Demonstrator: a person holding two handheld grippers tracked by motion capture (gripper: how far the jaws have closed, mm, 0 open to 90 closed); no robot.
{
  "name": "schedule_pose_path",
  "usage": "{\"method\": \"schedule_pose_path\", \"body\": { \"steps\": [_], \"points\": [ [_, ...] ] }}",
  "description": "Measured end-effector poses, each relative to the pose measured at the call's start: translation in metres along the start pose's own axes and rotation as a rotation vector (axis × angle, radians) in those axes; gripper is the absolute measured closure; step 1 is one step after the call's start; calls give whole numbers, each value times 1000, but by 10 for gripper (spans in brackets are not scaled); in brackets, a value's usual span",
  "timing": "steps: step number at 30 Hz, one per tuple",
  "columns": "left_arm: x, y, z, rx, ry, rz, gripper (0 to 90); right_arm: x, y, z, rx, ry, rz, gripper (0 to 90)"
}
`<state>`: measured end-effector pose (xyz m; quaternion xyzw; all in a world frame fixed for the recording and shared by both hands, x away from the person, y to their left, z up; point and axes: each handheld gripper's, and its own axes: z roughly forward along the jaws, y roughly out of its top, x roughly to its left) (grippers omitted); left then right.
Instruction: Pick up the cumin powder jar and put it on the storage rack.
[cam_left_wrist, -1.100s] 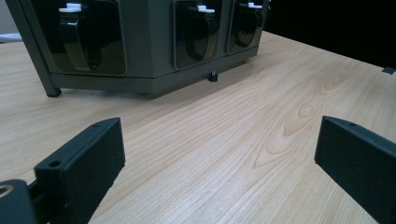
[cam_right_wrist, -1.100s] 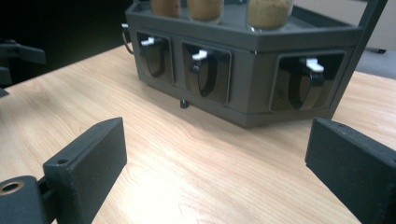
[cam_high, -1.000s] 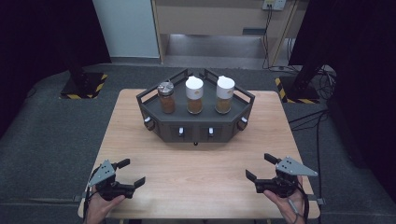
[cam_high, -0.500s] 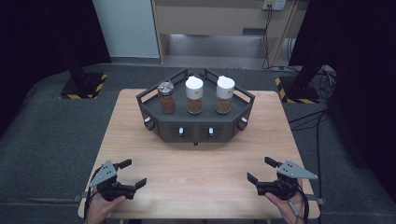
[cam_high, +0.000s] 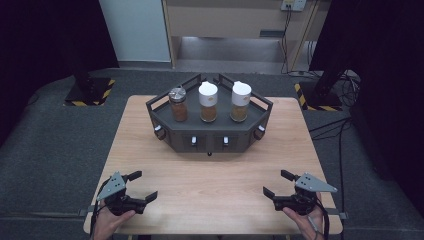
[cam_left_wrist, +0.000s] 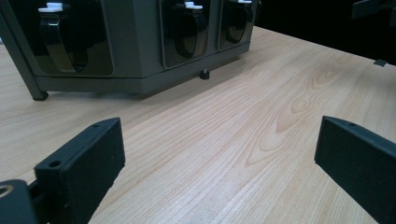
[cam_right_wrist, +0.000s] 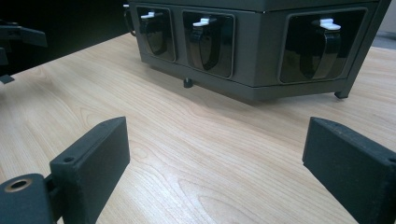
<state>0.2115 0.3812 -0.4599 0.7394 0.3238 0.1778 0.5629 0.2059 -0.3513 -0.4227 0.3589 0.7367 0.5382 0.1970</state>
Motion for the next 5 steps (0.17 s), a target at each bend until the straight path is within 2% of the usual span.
{"method": "schedule_pose_path", "body": {
  "steps": [5],
  "points": [
    [0,1,1,6,-3,5,7,-1,-1,0,3,-2,10,75]
  ]
}}
